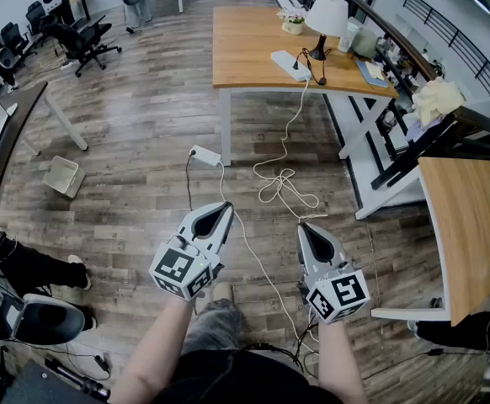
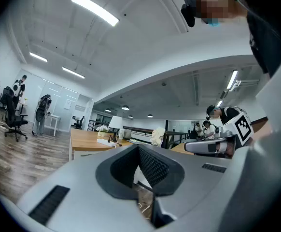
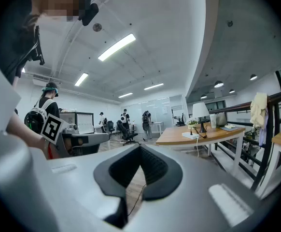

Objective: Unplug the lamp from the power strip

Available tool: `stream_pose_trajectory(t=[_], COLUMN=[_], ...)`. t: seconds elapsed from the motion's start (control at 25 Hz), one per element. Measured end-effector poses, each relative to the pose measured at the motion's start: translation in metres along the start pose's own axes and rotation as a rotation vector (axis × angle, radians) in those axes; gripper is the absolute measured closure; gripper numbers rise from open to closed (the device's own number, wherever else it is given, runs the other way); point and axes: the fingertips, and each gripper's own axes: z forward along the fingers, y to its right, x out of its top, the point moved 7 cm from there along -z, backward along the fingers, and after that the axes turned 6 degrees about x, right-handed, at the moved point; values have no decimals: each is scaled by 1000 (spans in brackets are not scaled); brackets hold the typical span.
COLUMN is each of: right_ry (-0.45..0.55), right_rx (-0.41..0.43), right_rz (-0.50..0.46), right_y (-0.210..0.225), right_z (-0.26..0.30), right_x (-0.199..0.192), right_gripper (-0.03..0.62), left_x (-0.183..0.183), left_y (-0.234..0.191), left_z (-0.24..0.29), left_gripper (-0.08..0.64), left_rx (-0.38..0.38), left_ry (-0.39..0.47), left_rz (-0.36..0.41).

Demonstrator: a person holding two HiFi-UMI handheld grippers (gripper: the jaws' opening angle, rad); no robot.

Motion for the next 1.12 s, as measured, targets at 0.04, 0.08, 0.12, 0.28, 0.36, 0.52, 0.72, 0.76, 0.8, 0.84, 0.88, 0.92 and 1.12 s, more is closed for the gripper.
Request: stream_pose_trajectory(t=[0.04,0.08,0.12,0.28,0.36,0.52,0.72,0.76,0.8,0.84,0.88,0.92,1.12], right_ry=[3,5,7,1,-2,-8,2,2,2,2,4,8,33], right_rx=[0,0,-1,-9,-15,-28,-28,-29,-29,-31,-32,-32,-12], right_rz=[1,3,4,-3,-6,9,45,49,54,60,67,74,75], right_y=[3,6,9,20,23,27,38,41,45,49,53,57,91], right_z=[12,25,37,80,94,113,136,141,147,152,158,164,203], right_x=[1,2,3,5,5,2,2,2,2,2,2,2,9], right_gripper=[584,584,584,584,584,584,584,584,584,584,584,584,584], left_x=[3,5,7,10,9,8,5,5,4,4,4,4,11], left_y=[-10,-19,-29,-69,-84,-106,-125,-129,-134,-138,-143,-148,-171], left_z=[8,15,22,47,54,62,68,70,73,75,77,81,119], left_gripper=[563,563,563,563,563,563,563,563,563,563,563,563,563], left_rx=[-4,-8,-11,-17,-16,-4,23,29,34,39,44,49,63], left_ry=[2,3,5,7,10,13,17,16,15,14,12,12,22], left_rz=[0,0,-2,-24,-35,-55,-77,-79,-79,-77,-76,-76,-80])
